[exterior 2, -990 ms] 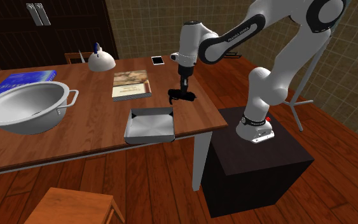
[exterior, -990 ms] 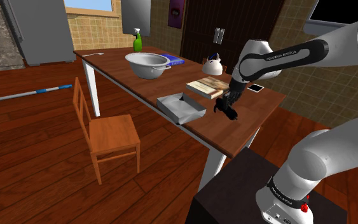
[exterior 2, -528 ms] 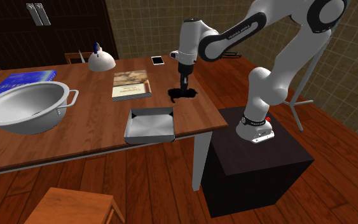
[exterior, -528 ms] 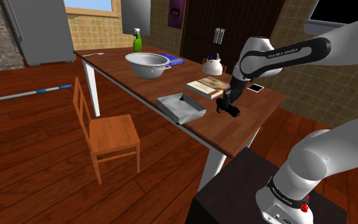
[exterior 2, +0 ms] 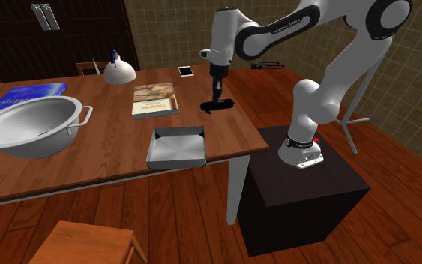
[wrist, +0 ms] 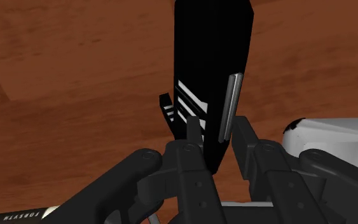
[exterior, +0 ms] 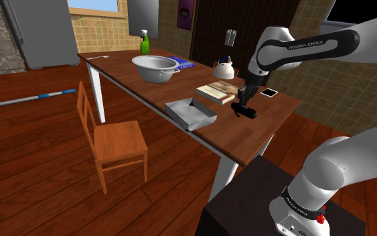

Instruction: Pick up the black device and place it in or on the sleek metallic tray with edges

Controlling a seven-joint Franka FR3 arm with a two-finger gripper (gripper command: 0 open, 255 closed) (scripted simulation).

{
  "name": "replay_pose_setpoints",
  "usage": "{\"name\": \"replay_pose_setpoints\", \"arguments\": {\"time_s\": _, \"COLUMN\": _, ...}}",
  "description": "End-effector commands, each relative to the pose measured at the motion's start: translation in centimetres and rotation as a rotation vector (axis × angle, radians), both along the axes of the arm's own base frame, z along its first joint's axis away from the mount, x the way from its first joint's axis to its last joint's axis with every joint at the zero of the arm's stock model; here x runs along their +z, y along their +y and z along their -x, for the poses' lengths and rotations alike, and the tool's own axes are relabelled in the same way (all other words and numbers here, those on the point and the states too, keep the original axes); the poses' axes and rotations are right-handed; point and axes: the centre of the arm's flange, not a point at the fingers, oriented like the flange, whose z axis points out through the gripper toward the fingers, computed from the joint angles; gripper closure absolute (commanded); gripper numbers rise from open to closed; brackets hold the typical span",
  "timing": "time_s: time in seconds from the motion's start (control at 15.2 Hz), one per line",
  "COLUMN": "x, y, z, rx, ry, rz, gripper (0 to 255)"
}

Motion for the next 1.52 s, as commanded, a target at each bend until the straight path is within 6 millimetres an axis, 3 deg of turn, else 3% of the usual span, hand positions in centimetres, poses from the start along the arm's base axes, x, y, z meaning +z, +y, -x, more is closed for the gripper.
{"name": "replay_pose_setpoints", "arguments": {"time_s": 0.0, "x": 0.9, "y": 0.1, "z": 0.1, "rx": 0.000, "ry": 0.000, "rz": 0.000, "gripper": 255}}
{"name": "replay_pose_setpoints", "arguments": {"time_s": 0.73, "x": 6.6, "y": 0.1, "z": 0.1, "rx": 0.000, "ry": 0.000, "rz": 0.000, "gripper": 255}}
{"name": "replay_pose_setpoints", "arguments": {"time_s": 1.45, "x": 8.0, "y": 10.8, "z": -9.6, "rx": 0.000, "ry": 0.000, "rz": 0.000, "gripper": 255}}
